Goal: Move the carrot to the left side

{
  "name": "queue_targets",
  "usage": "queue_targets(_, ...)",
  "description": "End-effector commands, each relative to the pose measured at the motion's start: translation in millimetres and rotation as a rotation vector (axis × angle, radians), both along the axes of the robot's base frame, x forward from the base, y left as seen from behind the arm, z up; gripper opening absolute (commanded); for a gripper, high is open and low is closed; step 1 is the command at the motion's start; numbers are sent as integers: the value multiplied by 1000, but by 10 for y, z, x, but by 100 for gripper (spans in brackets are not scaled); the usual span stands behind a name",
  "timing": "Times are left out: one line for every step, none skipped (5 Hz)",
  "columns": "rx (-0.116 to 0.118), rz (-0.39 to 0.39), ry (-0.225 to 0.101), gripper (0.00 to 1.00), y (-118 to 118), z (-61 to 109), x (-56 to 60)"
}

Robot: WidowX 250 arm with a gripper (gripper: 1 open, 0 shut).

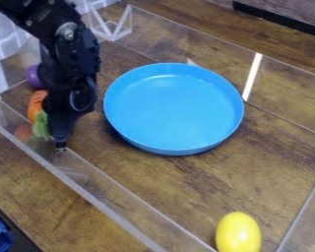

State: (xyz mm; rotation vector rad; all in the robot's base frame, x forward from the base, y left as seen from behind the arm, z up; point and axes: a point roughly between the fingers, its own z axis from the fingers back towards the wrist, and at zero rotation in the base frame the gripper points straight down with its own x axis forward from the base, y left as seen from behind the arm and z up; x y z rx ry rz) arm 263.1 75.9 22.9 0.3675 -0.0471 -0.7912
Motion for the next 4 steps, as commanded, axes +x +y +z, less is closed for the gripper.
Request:
queue_targets(0, -40, -34, 0, 127, 48, 90)
queue_targets(-7, -77, -32, 0, 212, 45, 116)
queue_targets(-11, -61, -24, 0, 232, 128, 71)
queue_targets(-21, -45, -22, 0, 249, 199, 36)
